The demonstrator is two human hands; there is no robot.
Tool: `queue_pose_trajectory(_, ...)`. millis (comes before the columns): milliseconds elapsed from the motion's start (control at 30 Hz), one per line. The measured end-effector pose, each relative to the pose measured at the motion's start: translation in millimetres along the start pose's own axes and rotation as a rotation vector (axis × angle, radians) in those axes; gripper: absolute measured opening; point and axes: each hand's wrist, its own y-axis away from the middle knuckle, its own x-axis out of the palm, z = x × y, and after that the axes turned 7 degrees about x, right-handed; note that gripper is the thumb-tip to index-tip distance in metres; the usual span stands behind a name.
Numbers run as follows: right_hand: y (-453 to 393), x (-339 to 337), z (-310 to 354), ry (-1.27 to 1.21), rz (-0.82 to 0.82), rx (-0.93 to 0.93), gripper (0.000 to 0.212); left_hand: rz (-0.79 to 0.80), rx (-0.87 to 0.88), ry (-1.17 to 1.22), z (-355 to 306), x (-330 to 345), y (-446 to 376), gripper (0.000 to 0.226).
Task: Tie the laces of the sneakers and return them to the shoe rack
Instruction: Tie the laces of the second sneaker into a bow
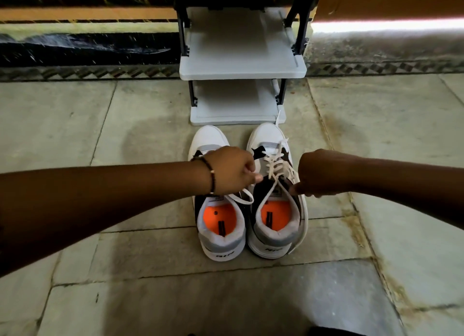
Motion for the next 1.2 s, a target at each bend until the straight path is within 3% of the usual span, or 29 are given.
queue_pose_trajectory(133,-2,8,2,-0.266,-0.048,0.036,0.038,-0.048,-0.079,0.167,-17,19,-20,0.034)
queue_pose_trajectory(300,-5,19,5,-0.722,-0.149,-0.004,0.022,-0.180,-0.117,0.462,-11,27,-19,0.010)
queue_pose_trajectory(367,-7,20,6,-0.826,-0.125,-0.020,0.013,-0.211,-0.139,0.618,-15,27,-19,0.021)
queue_pose_trajectory(433,-9,20,10,-0.845,-0.115,-0.063,0.021,-0.237,-0.127,0.714,-20,25,-17,0.030)
queue_pose_trajectory(500,-10,20,15,-0.862,-0.109,-0.093,0.029,-0.252,-0.138,0.653,-20,27,-17,0.035)
queue_pose_trajectory(600,-13,20,16,-0.934,-0.106,-0.078,0.011,-0.254,-0.193,0.493,-21,35,-19,0.041)
queue_pose_trajectory(833,-10,17,11,-1.059,-0.042,-0.096,0.004,-0.345,-0.085,0.575,-22,34,-21,0.038)
queue_pose_trajectory(967,-10,15,11,-1.199,0.017,-0.103,0.013,-0.323,0.012,0.594,-17,28,-18,0.040)
queue_pose_trajectory(1100,-11,16,9,-1.247,-0.013,-0.096,0.022,-0.269,0.052,0.433,-10,25,-15,0.023)
queue_pose_trajectory(1200,-11,16,4,-1.300,-0.029,-0.096,0.015,-0.263,0.050,0.361,-10,17,-11,0.007)
